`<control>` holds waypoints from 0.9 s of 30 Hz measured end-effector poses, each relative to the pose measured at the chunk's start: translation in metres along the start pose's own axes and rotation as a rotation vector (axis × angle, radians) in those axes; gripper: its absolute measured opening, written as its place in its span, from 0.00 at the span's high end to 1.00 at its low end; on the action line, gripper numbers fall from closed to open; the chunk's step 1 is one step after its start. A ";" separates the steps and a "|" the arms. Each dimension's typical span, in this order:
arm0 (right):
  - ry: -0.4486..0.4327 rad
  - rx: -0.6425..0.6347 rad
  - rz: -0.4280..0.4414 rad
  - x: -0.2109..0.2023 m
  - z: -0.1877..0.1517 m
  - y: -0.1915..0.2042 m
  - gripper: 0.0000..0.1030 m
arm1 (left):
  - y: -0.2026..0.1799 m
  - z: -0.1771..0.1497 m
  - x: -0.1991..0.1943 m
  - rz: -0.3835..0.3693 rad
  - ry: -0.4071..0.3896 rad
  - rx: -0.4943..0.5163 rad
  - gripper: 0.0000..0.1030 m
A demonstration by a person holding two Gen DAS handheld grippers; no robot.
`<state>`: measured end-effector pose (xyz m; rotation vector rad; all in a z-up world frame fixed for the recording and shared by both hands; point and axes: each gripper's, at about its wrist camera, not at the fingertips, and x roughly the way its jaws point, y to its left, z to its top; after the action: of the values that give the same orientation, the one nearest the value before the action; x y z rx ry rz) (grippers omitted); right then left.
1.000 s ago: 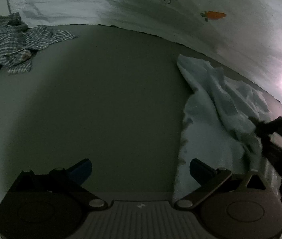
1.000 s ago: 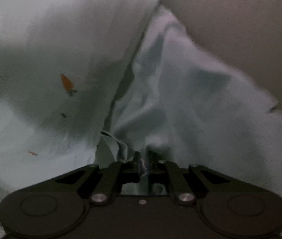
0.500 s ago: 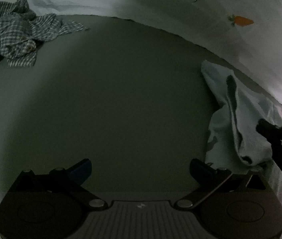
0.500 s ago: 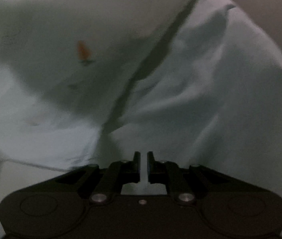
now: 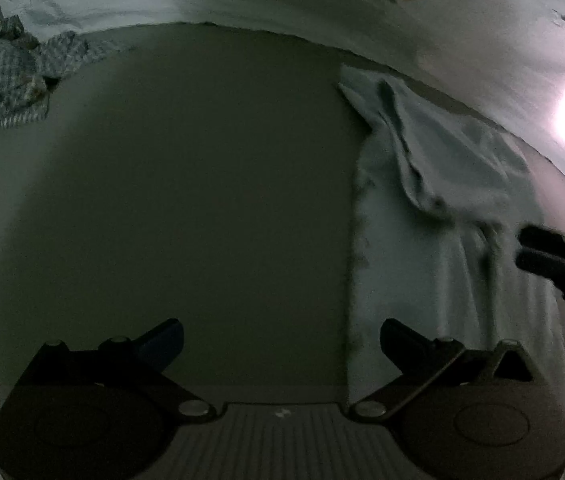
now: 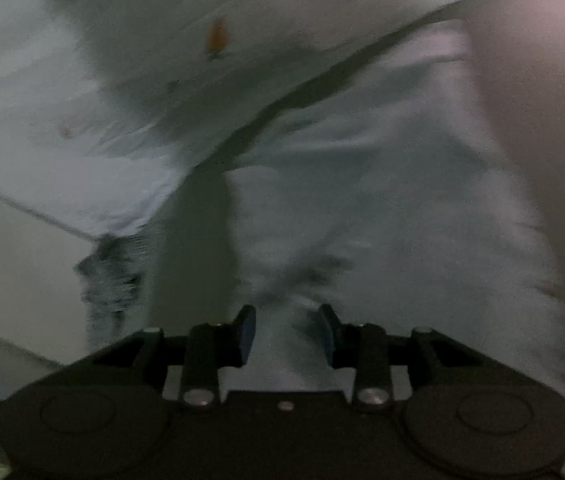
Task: Fold clothes
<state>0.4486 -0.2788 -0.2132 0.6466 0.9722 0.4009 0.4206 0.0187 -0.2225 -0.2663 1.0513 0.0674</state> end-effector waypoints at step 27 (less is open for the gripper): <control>-0.030 0.309 0.045 -0.173 -0.225 -0.115 0.75 | 0.003 -0.193 -0.087 -0.283 0.092 -0.029 0.56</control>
<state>0.1709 -0.3924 -0.2710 0.9533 1.0017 0.2813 0.2126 -0.0200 -0.2380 -0.4453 1.0947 -0.1861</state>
